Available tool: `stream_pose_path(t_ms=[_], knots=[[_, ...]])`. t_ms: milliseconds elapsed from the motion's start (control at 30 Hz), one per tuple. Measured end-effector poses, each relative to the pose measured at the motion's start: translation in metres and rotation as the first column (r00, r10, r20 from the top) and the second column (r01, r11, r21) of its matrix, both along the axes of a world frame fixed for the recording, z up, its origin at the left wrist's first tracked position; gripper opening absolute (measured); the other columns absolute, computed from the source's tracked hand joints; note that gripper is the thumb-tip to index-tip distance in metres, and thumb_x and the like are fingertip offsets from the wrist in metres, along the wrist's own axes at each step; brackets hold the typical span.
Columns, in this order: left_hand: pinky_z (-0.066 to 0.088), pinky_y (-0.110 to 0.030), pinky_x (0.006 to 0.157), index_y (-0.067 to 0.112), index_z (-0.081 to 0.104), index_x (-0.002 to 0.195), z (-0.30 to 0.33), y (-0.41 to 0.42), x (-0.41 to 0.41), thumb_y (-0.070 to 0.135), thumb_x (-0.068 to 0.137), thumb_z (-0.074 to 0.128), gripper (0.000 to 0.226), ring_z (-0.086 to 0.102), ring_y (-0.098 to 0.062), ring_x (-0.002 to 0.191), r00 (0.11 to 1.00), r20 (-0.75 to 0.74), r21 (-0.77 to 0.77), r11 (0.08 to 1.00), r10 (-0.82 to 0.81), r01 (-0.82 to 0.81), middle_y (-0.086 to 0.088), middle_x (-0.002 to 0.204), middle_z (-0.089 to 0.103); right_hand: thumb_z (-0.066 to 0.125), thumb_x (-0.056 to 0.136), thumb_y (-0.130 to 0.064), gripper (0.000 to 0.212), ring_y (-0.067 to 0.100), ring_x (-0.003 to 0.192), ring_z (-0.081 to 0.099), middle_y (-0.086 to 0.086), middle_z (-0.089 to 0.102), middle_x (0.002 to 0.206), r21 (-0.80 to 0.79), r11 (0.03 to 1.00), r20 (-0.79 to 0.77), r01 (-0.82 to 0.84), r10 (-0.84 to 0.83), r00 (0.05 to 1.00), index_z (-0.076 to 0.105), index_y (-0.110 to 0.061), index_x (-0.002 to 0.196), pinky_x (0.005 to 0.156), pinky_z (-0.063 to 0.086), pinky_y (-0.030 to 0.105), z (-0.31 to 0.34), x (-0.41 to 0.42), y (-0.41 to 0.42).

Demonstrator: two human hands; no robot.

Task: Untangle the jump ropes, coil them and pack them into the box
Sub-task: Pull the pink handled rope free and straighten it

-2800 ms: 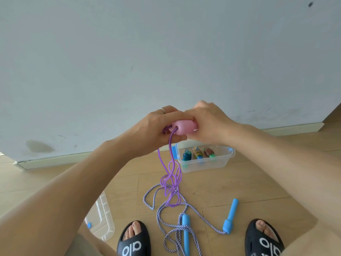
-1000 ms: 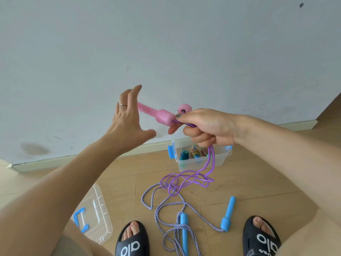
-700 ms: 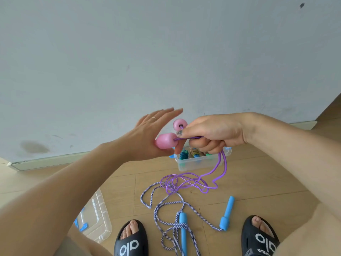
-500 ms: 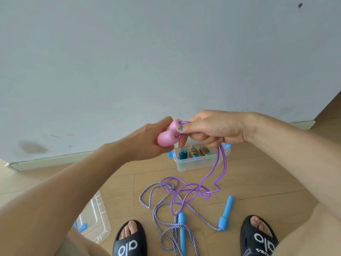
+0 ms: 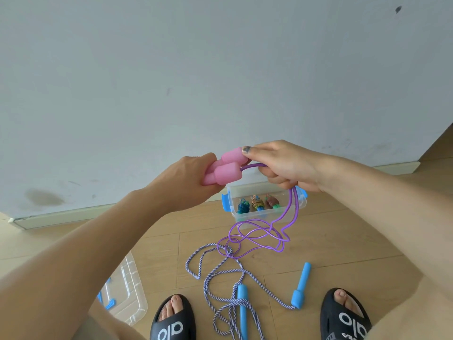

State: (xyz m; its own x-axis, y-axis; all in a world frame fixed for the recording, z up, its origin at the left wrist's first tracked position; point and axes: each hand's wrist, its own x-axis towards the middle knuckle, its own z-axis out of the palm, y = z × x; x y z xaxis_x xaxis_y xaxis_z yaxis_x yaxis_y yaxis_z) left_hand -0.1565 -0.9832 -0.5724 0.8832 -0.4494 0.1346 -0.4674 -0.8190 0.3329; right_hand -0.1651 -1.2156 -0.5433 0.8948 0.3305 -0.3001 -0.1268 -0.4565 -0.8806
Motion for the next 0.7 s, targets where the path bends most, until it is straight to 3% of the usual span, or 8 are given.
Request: stream_pose_path(t_ms=[267,500,700], knots=[[0.038,-0.032,0.053,0.021,0.047,0.083,0.007,0.002,-0.003,0.046,0.088,0.057,0.028,0.055,-0.021,0.066,0.997,0.073,0.122,0.991,0.037,-0.046,0.005,0.071,0.057,0.047,0.103,-0.035,0.026,0.013,0.048,0.014,-0.006,0.022,0.057,0.061,0.995,0.027,0.080,-0.082,0.996,0.052,-0.019,0.083,0.040,0.015,0.022,-0.006,0.003,-0.001],[0.033,-0.030,0.052,0.024,0.045,0.078,0.013,0.005,-0.004,0.049,0.087,0.056,0.029,0.053,-0.015,0.063,0.991,0.093,0.178,0.978,0.095,-0.110,0.006,0.068,0.055,0.056,0.100,-0.032,0.029,0.013,0.049,0.019,-0.002,0.035,0.057,0.085,0.994,0.071,0.069,-0.075,0.995,0.069,-0.006,0.097,0.044,0.015,0.023,-0.008,0.008,-0.006],[0.031,-0.030,0.052,0.025,0.042,0.071,0.017,0.010,-0.003,0.043,0.087,0.056,0.028,0.050,-0.014,0.060,0.991,0.073,0.172,0.977,0.114,-0.125,0.006,0.064,0.053,0.058,0.098,-0.037,0.038,0.014,0.052,0.019,-0.002,0.031,0.058,0.075,0.997,0.081,0.021,-0.027,0.996,0.070,-0.001,0.105,0.043,0.015,0.023,-0.009,0.012,-0.012]])
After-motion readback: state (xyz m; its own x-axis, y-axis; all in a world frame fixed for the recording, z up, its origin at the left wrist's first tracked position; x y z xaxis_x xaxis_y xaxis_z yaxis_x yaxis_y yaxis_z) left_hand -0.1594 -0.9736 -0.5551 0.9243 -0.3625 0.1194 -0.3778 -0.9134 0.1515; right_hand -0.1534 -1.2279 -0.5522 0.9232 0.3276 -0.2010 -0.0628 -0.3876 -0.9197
